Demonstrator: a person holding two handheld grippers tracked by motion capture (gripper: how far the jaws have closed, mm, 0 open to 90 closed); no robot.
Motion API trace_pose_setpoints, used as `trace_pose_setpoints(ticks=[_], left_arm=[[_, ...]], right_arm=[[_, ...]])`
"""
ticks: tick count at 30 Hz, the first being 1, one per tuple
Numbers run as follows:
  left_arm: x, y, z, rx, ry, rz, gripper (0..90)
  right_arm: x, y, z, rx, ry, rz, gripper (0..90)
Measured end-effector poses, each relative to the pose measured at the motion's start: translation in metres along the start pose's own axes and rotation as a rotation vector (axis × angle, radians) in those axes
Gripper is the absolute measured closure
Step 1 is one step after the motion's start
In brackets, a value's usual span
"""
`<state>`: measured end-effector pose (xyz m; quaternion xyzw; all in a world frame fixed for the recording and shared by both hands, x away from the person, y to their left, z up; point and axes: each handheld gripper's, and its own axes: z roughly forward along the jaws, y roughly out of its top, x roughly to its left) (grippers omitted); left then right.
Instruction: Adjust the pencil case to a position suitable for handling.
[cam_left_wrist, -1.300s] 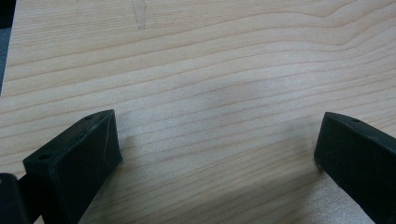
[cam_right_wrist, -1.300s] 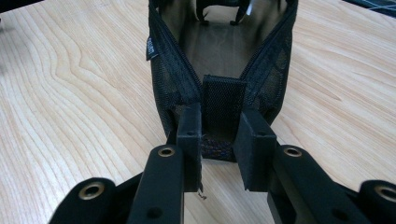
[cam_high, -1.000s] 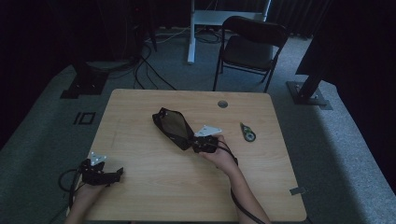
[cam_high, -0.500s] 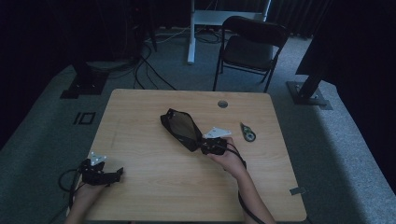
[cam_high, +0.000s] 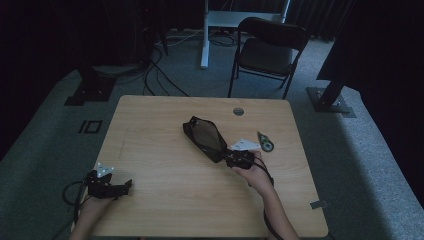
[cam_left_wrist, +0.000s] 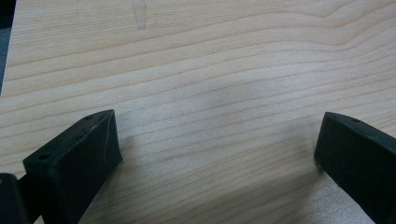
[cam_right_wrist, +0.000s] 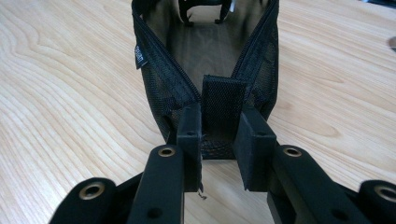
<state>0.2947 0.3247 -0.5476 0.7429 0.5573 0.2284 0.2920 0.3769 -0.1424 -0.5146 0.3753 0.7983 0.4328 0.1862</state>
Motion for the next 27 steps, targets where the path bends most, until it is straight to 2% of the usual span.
trace_pose_setpoints(ticks=[6, 11, 17, 27], left_arm=[[0.0, 0.0, 0.0, 0.0, 0.0, 0.0, 0.4], [0.0, 0.0, 0.0, 0.0, 0.0, 0.0, 0.4], [0.0, 0.0, 0.0, 0.0, 0.0, 0.0, 0.4], [0.0, 0.0, 0.0, 0.001, 0.0, 0.002, 0.4]], right_arm=[[-0.006, -0.009, -0.013, -0.001, -0.022, 0.015, 73.0], [-0.012, -0.018, -0.023, -0.022, -0.051, 0.049, 73.0], [-0.015, -0.025, -0.033, -0.02, -0.086, 0.035, 73.0], [-0.015, -0.037, -0.053, -0.018, -0.155, 0.045, 73.0]])
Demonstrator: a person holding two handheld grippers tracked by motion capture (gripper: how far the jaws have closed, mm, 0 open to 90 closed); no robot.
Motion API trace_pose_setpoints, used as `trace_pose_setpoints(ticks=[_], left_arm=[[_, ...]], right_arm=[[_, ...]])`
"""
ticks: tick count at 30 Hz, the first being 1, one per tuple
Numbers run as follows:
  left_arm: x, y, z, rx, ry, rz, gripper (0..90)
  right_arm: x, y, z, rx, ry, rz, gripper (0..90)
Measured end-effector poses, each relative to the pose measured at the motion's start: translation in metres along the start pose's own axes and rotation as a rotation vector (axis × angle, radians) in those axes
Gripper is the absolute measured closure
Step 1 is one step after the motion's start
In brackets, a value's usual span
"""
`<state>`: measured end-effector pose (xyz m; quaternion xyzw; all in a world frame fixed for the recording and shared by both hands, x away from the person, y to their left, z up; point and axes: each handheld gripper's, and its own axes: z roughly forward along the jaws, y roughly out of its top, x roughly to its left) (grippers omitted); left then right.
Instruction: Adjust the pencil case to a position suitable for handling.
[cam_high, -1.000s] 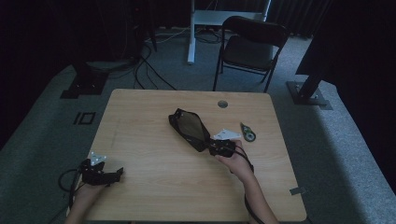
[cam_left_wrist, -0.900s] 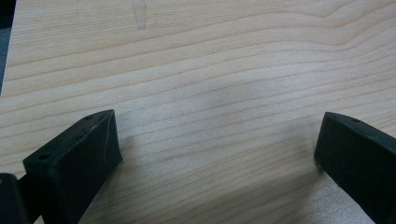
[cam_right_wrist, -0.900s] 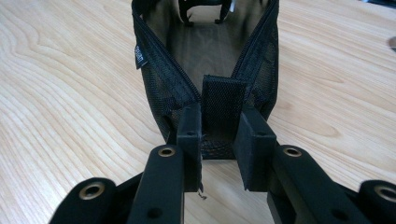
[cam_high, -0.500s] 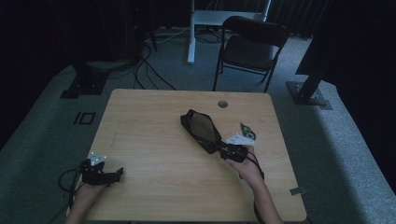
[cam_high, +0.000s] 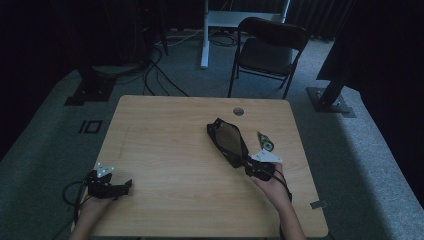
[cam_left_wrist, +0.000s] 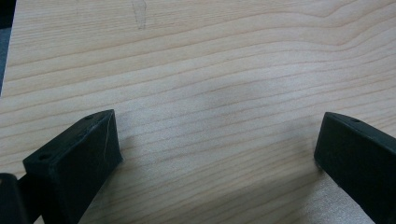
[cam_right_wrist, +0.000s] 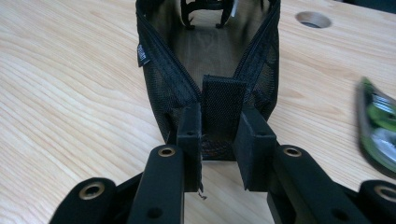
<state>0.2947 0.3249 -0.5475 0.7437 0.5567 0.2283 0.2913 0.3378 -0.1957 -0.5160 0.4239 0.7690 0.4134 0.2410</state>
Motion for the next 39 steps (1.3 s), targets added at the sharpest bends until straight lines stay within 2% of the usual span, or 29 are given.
trace_pose_setpoints(ticks=[8, 10, 15, 24, 27, 39], left_arm=[[0.0, 0.0, 0.0, -0.001, 0.0, 0.0, 0.4], [0.0, 0.0, 0.0, -0.001, 0.0, 0.0, 0.4], [0.0, 0.0, 0.0, -0.001, 0.0, 0.0, 0.4], [0.0, 0.0, 0.0, -0.001, 0.0, 0.0, 0.4], [0.0, 0.0, 0.0, -0.001, 0.0, 0.0, 0.4], [0.0, 0.0, 0.0, -0.001, 0.0, 0.0, 0.4]], right_arm=[[-0.004, -0.014, -0.018, -0.002, -0.036, 0.041, 73.0], [-0.003, -0.018, -0.023, -0.007, -0.051, 0.052, 72.9], [0.004, -0.024, -0.032, -0.011, -0.06, 0.043, 72.9], [0.013, -0.035, -0.044, -0.015, -0.09, 0.074, 72.9], [0.016, -0.037, -0.049, -0.012, -0.096, 0.065, 72.9], [0.033, -0.05, -0.071, -0.005, -0.056, 0.054, 72.8]])
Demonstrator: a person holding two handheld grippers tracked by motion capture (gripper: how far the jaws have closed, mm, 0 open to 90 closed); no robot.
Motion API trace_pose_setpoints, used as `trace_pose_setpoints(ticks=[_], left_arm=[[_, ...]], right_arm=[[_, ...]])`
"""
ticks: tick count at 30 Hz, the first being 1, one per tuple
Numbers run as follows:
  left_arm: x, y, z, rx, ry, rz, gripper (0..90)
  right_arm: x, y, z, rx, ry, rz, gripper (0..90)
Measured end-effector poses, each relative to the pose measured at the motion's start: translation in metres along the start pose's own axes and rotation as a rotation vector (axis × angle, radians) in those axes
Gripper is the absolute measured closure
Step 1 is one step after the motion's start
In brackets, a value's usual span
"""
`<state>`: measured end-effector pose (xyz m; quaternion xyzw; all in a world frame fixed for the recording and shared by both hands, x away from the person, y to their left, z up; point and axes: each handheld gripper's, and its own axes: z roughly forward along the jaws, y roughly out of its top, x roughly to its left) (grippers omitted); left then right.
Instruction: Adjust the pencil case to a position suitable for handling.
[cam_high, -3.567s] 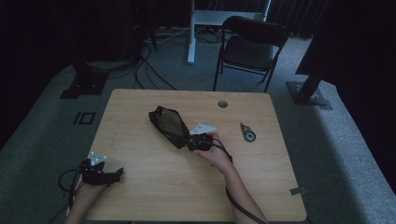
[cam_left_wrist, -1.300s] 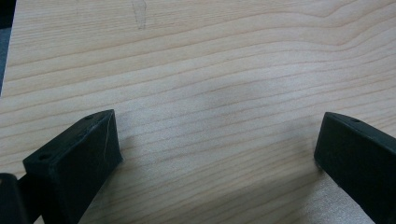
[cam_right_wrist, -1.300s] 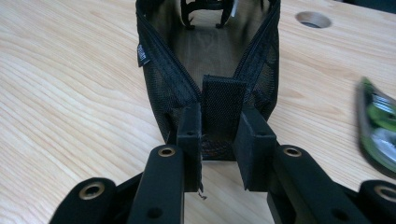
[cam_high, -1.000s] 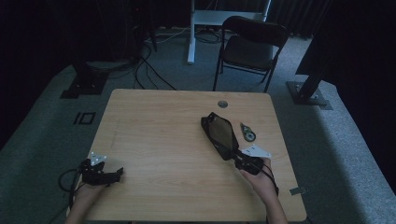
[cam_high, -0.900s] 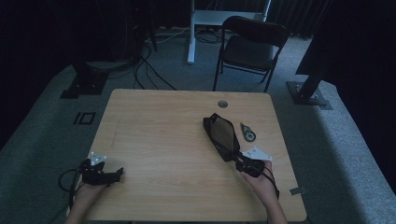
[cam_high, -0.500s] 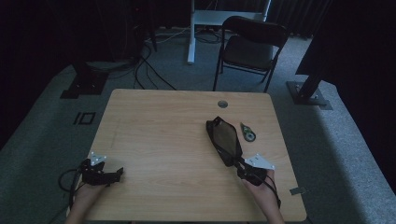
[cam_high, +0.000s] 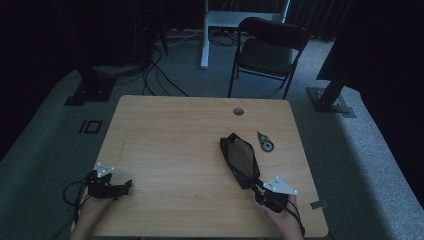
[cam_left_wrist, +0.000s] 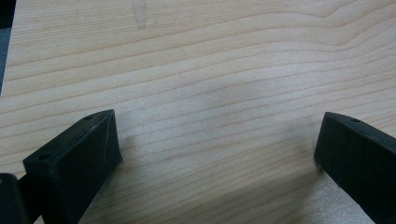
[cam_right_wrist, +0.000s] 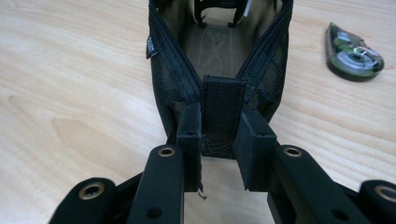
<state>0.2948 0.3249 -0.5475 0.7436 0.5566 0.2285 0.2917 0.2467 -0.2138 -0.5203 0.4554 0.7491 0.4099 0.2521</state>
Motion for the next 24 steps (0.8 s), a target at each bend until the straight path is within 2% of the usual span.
trace_pose_setpoints(ticks=[8, 11, 14, 17, 21, 24], left_arm=[[0.0, 0.0, 0.0, 0.0, 0.0, 0.0, 0.4], [0.0, 0.0, 0.0, 0.0, 0.0, 0.0, 0.4], [0.0, 0.0, 0.0, 0.0, 0.0, 0.0, 0.4], [0.0, 0.0, 0.0, 0.0, 0.0, 0.0, 0.4], [0.0, 0.0, 0.0, 0.0, 0.0, 0.0, 0.4], [0.0, 0.0, 0.0, 0.0, 0.0, 0.0, 0.4]], right_arm=[[0.011, -0.008, -0.008, -0.017, -0.002, 0.038, 72.7], [0.016, -0.011, -0.011, -0.016, -0.003, 0.036, 72.7], [0.022, -0.012, -0.015, -0.009, -0.007, 0.008, 72.1], [0.023, -0.012, -0.015, -0.004, 0.025, 0.013, 60.3], [0.021, -0.007, -0.018, -0.022, 0.029, 0.016, 54.3], [0.02, -0.001, -0.021, -0.039, 0.032, -0.011, 47.7]])
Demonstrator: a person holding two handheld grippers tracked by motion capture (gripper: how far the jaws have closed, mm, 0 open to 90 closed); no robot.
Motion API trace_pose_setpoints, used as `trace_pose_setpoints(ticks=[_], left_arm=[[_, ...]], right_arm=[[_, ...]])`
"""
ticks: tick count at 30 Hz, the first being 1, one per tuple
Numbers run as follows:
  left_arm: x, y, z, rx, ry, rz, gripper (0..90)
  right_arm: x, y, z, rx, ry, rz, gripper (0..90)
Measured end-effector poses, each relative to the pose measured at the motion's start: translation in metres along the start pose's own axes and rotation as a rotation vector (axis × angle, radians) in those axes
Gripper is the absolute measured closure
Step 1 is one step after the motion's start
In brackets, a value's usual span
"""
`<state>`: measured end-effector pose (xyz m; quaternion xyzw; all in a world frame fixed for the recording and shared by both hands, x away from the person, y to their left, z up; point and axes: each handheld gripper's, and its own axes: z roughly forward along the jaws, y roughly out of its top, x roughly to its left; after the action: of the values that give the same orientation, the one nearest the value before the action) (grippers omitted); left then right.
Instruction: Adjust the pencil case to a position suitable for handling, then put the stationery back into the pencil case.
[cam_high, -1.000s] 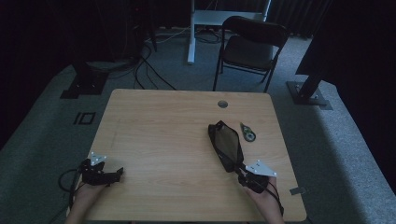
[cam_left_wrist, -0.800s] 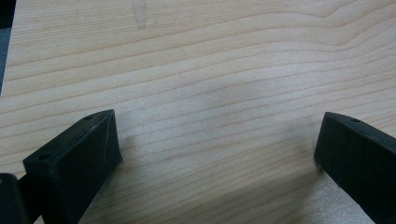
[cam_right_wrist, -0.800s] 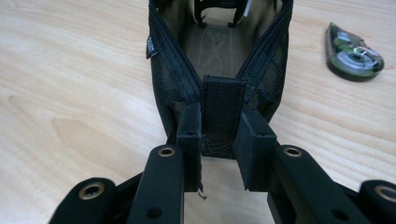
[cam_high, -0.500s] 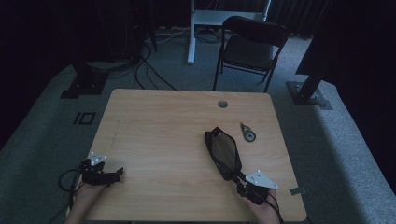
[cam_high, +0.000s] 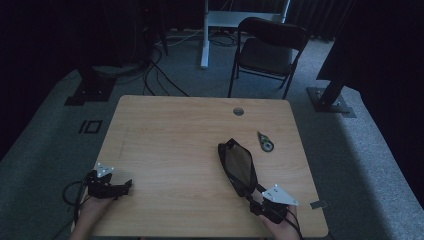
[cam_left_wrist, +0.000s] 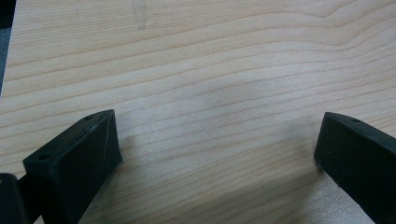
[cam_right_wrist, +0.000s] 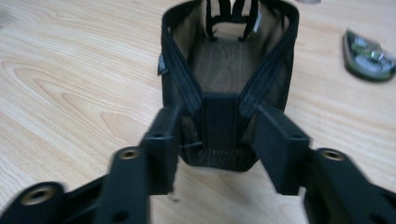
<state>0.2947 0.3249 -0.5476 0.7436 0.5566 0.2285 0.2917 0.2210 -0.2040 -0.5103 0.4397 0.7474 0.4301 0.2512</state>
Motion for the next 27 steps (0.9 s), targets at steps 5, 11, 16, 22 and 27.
trace_pose_setpoints(ticks=[5, 11, 16, 22, 27], left_arm=[[0.0, 0.0, 0.0, 0.0, 0.0, 0.0, 0.4], [0.0, 0.0, 0.0, 0.0, 0.0, 0.0, 0.4], [0.0, 0.0, 0.0, 0.0, 0.0, 0.0, 0.4], [0.0, 0.0, 0.0, 0.0, 0.0, 0.0, 0.4], [0.0, 0.0, 0.0, 0.0, 0.0, 0.0, 0.4]], right_arm=[[-0.005, 0.01, -0.001, -0.022, 0.006, 0.008, 35.7], [-0.018, 0.026, -0.005, -0.073, 0.006, 0.043, 23.2], [-0.032, 0.037, -0.004, -0.121, -0.033, 0.071, 17.2], [-0.051, 0.047, 0.0, -0.155, -0.085, 0.083, 13.1], [-0.067, 0.056, 0.008, -0.163, -0.112, 0.098, 13.4]])
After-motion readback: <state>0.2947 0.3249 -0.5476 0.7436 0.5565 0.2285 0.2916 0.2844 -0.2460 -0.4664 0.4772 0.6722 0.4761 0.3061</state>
